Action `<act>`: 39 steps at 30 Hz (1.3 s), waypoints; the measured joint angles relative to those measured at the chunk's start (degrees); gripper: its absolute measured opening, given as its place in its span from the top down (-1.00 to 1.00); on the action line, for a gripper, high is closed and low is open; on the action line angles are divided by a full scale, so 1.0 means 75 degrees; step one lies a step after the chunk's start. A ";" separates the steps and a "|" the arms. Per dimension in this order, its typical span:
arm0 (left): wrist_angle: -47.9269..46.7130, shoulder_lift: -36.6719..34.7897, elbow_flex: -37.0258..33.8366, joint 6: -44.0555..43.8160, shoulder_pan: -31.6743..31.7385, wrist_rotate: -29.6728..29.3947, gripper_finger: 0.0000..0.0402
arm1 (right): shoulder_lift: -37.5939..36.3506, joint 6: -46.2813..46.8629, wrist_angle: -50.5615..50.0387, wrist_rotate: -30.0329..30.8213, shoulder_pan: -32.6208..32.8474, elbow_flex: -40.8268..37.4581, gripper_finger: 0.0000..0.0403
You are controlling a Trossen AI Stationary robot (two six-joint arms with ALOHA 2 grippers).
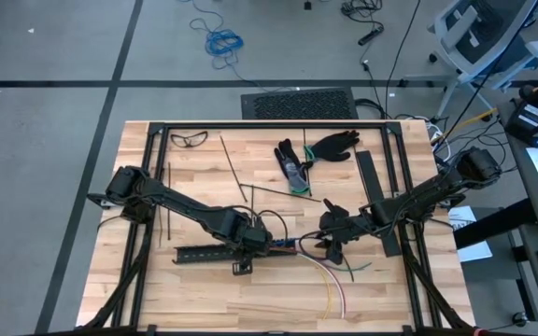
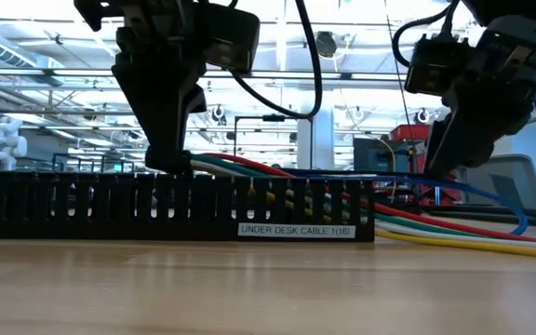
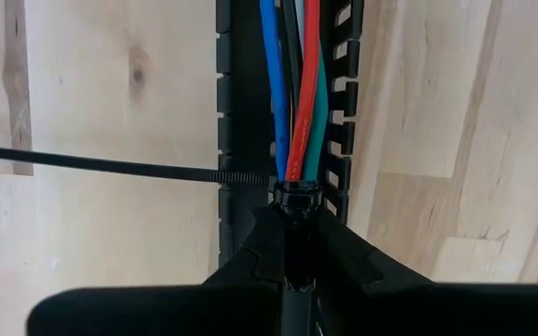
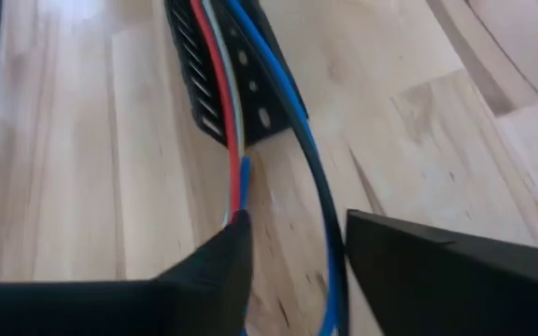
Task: Ziptie cables
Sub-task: Put the zip tied cable wires into the black cable duct
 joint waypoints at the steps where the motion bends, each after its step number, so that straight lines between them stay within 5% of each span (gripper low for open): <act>1: 0.0002 0.0000 0.0000 0.0000 0.0000 0.0000 0.83 | 0.0000 -0.0062 0.0135 0.0003 0.0000 0.0000 0.11; 6: -0.0043 0.0000 0.0000 -0.0103 0.0000 -0.0003 0.83 | 0.0000 -0.0431 0.0836 0.0008 -0.0001 0.0003 -0.18; 12: -0.0533 0.0000 0.0000 -0.0402 0.0008 0.0177 0.83 | -0.0006 -0.0646 0.1334 0.0015 -0.0012 0.0009 -0.29; 21: -0.0559 0.0003 0.0000 -0.0398 0.0008 0.0241 0.83 | 0.0062 -0.0713 0.3140 -0.0472 0.0018 0.0059 -0.16; 29: -0.0549 0.0006 0.0000 -0.0393 0.0035 0.0229 0.83 | 0.1353 -0.2197 0.2765 0.0540 -0.0302 0.0845 -0.02; 39: -0.0507 0.0009 0.0000 0.0170 -0.0153 0.0254 0.83 | 0.1649 -0.3053 0.1535 0.0527 -0.1291 0.1658 0.04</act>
